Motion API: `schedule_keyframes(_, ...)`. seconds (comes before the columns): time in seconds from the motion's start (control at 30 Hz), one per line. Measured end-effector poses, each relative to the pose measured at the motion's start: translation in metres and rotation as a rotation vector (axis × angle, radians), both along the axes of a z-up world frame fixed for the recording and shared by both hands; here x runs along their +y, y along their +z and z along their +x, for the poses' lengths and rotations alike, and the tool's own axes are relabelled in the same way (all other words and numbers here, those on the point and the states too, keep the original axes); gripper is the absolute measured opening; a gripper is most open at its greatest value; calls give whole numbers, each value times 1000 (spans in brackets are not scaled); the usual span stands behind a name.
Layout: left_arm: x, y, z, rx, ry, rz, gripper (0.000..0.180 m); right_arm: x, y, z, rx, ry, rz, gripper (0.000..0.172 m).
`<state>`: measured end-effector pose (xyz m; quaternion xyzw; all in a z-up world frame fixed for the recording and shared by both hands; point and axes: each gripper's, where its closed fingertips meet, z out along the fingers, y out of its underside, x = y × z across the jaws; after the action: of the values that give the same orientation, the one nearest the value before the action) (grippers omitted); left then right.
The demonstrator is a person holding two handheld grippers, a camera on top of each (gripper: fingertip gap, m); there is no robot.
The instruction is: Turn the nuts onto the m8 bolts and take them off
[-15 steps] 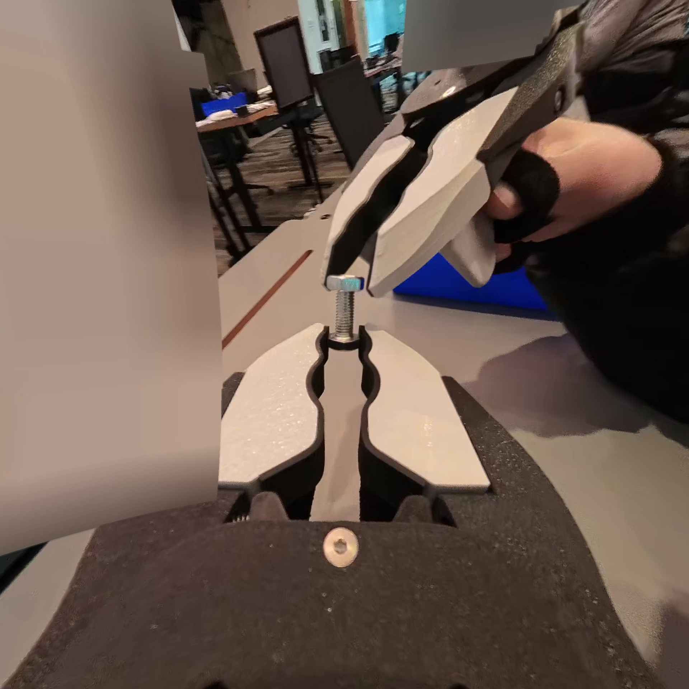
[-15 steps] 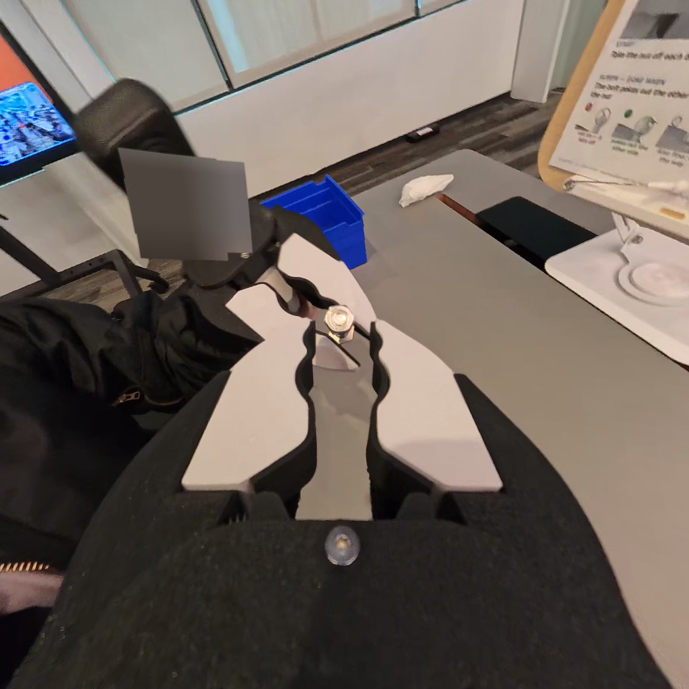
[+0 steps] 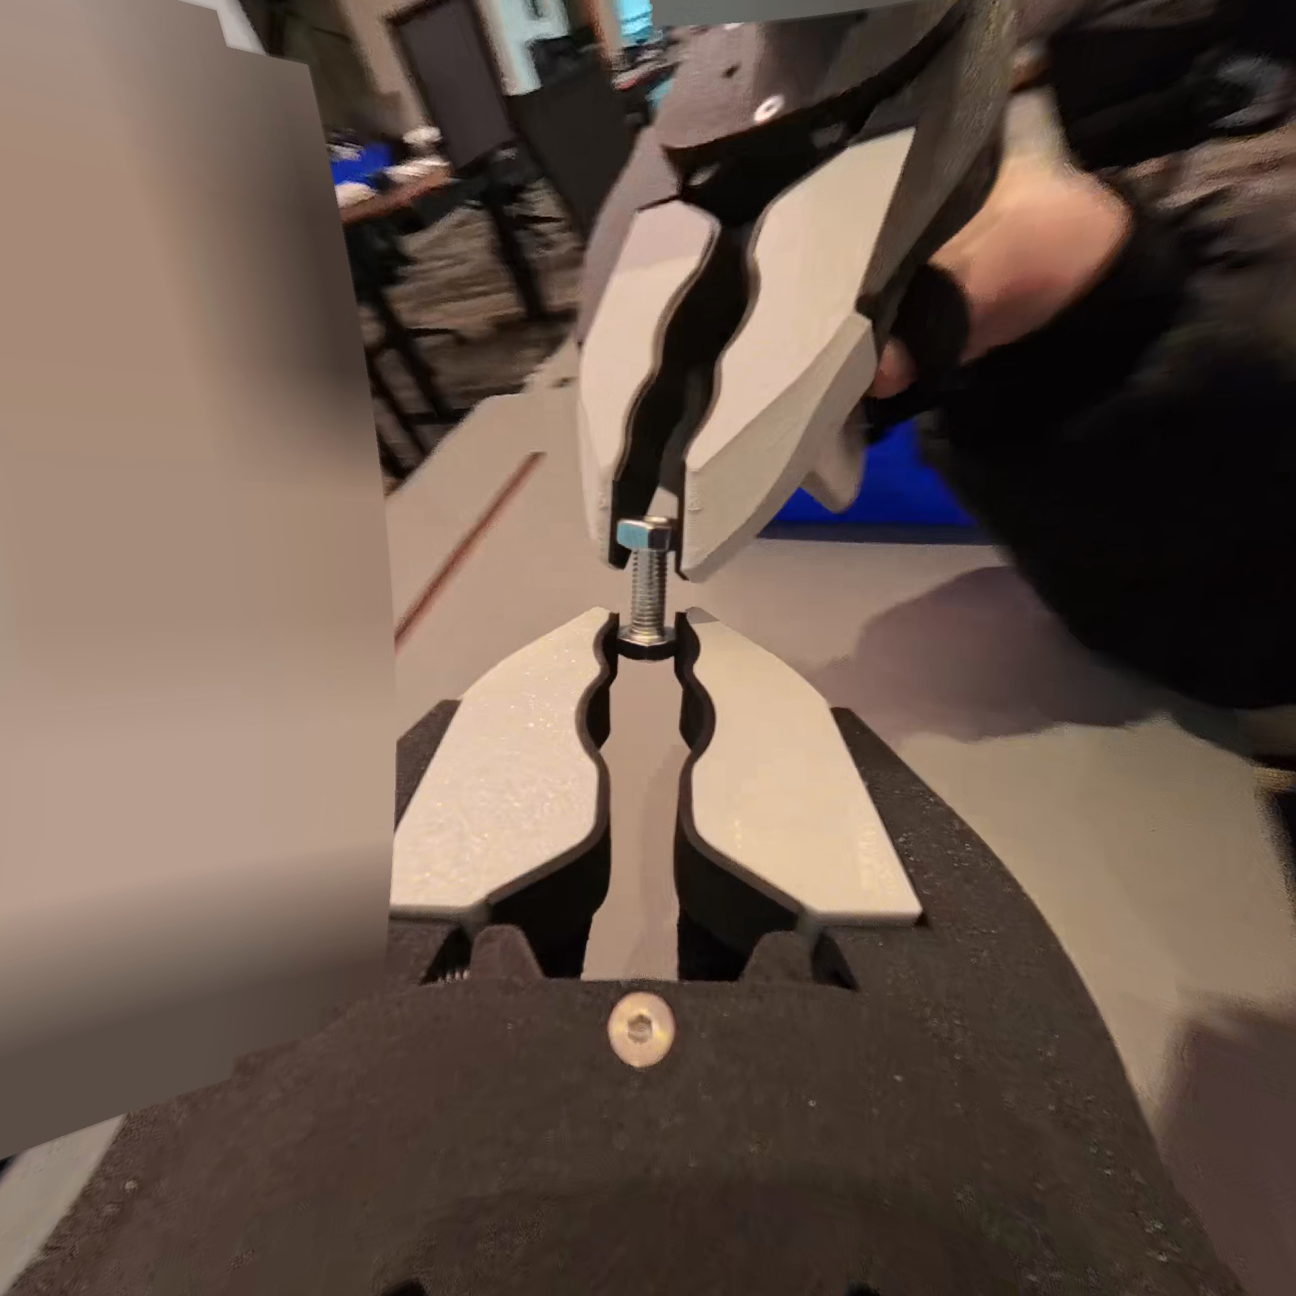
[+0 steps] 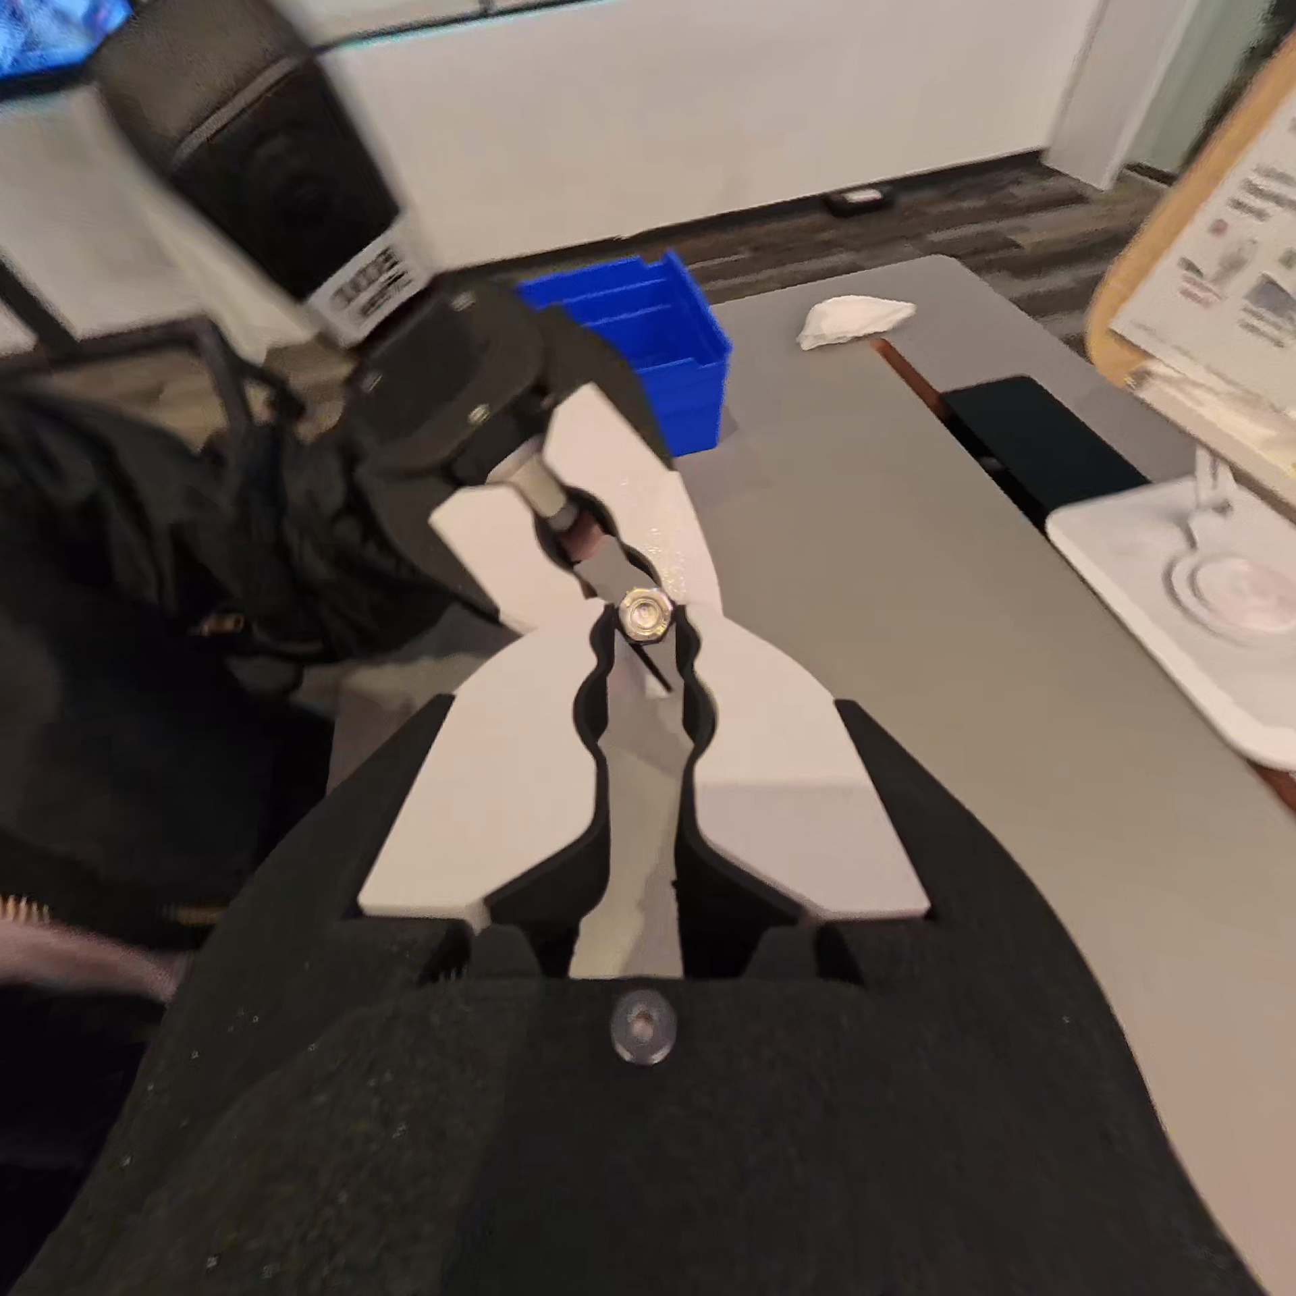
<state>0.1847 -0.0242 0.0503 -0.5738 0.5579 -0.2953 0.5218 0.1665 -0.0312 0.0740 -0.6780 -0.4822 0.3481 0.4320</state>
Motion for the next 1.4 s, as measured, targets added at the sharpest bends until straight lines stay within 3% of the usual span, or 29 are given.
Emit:
schedule_keyframes(0.13,-38,-4,-6,18,-283,-244,15,-29,-5,-2,-71,248,198,15)
schedule_keyframes(0.27,-63,-13,-9,49,-473,-408,15,-47,-15,-4,-95,421,337,16)
schedule_keyframes(0.33,-64,-15,-8,40,-503,-450,15,-47,-16,-3,-94,439,398,16)
schedule_keyframes(0.43,-50,-13,-5,10,-428,-423,15,-35,-12,-2,-75,364,401,16)
schedule_keyframes(0.57,-14,-14,-7,14,-200,-269,15,-7,4,0,41,156,161,32)
schedule_keyframes(0.67,15,-14,-12,51,-2,-88,15,18,10,6,156,-39,-62,31)
schedule_keyframes(0.77,26,-15,-13,76,90,8,15,25,4,5,203,-83,-203,28)
schedule_keyframes(0.9,35,-16,-13,91,163,68,15,32,-17,4,144,-149,-295,30)
schedule_keyframes(1.2,38,-21,-11,150,212,173,15,34,-21,-1,165,-120,-344,15)
schedule_keyframes(1.33,22,-23,-10,143,83,61,15,21,-23,-1,61,-11,-229,15)
schedule_keyframes(1.4,6,-25,-10,139,-38,-51,15,8,-25,-2,-28,121,-67,15)
